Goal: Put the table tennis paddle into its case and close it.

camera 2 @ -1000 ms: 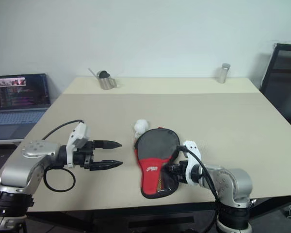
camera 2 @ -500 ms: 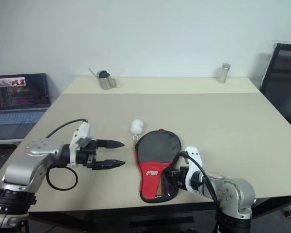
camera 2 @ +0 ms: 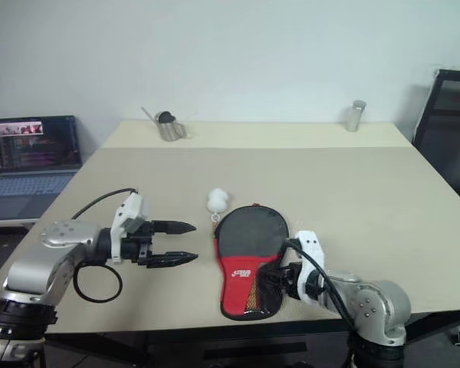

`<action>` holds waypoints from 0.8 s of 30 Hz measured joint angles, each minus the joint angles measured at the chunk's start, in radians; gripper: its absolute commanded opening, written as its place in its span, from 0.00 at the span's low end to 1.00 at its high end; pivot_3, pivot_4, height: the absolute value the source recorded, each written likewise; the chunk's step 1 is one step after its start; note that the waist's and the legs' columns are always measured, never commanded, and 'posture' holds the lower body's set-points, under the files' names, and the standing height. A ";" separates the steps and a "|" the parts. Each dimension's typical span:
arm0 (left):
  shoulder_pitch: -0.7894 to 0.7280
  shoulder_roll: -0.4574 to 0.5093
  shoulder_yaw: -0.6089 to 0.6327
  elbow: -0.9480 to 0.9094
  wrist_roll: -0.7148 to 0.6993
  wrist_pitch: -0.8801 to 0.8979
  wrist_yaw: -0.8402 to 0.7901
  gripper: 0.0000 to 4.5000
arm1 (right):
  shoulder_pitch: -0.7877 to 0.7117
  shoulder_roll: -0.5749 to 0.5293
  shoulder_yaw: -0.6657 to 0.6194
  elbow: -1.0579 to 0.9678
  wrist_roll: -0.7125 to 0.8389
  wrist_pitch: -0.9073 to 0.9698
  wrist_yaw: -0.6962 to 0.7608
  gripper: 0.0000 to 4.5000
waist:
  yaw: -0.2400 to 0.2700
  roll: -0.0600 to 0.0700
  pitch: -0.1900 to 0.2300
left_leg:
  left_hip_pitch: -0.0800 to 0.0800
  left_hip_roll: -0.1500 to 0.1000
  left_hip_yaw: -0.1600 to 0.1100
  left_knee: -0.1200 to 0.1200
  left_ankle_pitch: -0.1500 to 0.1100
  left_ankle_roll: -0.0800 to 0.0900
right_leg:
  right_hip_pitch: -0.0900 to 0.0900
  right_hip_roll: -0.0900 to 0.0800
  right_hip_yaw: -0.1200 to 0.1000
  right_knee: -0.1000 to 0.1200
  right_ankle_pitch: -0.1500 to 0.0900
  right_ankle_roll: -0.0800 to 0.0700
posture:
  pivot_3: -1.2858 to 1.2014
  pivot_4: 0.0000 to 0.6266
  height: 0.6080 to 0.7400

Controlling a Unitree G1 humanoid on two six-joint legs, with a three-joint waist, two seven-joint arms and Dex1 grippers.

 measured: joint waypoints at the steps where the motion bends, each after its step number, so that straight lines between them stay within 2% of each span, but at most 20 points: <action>1: 0.004 0.000 0.000 -0.001 0.000 0.000 0.008 0.87 | -0.010 -0.043 0.011 -0.010 0.008 0.000 0.024 0.92 | 0.002 0.000 0.000 | 0.000 0.000 0.000 0.000 0.000 0.000 | 0.000 0.000 0.000 0.000 0.000 0.000 | 0.52 0.24 1.00; 2: 0.008 0.000 0.001 -0.001 0.000 0.000 0.014 0.87 | -0.020 -0.077 0.014 -0.023 0.023 -0.001 0.052 1.00 | 0.003 0.000 0.000 | 0.000 0.000 0.000 0.000 0.000 0.000 | 0.000 0.000 0.000 0.000 0.000 0.000 | 0.52 0.24 1.00; 5: 0.013 -0.003 0.007 -0.006 0.000 -0.002 0.041 0.87 | -0.058 -0.164 0.034 -0.044 0.058 -0.044 0.145 1.00 | 0.003 0.000 0.000 | 0.000 0.001 0.000 -0.001 0.000 0.000 | 0.000 0.000 0.000 -0.001 0.000 0.000 | 0.52 0.24 1.00; 8: 0.025 -0.022 0.040 -0.005 0.000 -0.002 0.103 0.87 | -0.114 -0.248 0.065 -0.029 0.065 -0.170 0.248 1.00 | 0.003 0.000 0.000 | 0.000 0.001 0.000 0.000 0.000 0.000 | 0.000 0.000 -0.001 -0.001 0.000 0.000 | 0.52 0.24 1.00; 12: 0.034 -0.026 0.075 0.007 -0.001 0.003 0.162 0.87 | -0.221 -0.239 0.124 0.060 0.035 -0.353 0.317 1.00 | 0.003 0.000 0.000 | 0.000 0.001 0.000 -0.001 0.000 0.000 | 0.000 0.000 -0.001 -0.001 0.000 0.000 | 0.52 0.24 1.00; 18: -0.018 -0.050 0.076 0.128 0.049 -0.003 0.275 0.87 | -0.223 -0.227 0.326 0.183 -0.074 -0.573 0.403 1.00 | 0.019 0.000 0.000 | -0.001 -0.001 0.000 0.000 0.000 0.000 | 0.000 0.001 -0.001 -0.001 0.000 0.000 | 0.52 0.24 1.00; 21: -0.069 -0.058 0.071 0.211 0.096 -0.024 0.322 0.99 | -0.202 -0.234 0.417 0.219 -0.136 -0.639 0.430 1.00 | 0.023 -0.001 0.000 | -0.001 -0.002 0.000 0.000 0.000 0.000 | 0.000 0.002 -0.002 -0.001 0.000 0.000 | 0.52 0.24 1.00; 24: -0.137 -0.092 0.049 0.284 0.138 -0.045 0.358 0.99 | -0.198 -0.246 0.470 0.243 -0.211 -0.705 0.429 1.00 | 0.027 -0.001 0.000 | -0.001 -0.002 0.000 0.000 0.000 0.000 | 0.000 0.001 -0.002 -0.001 0.000 0.000 | 0.52 0.24 1.00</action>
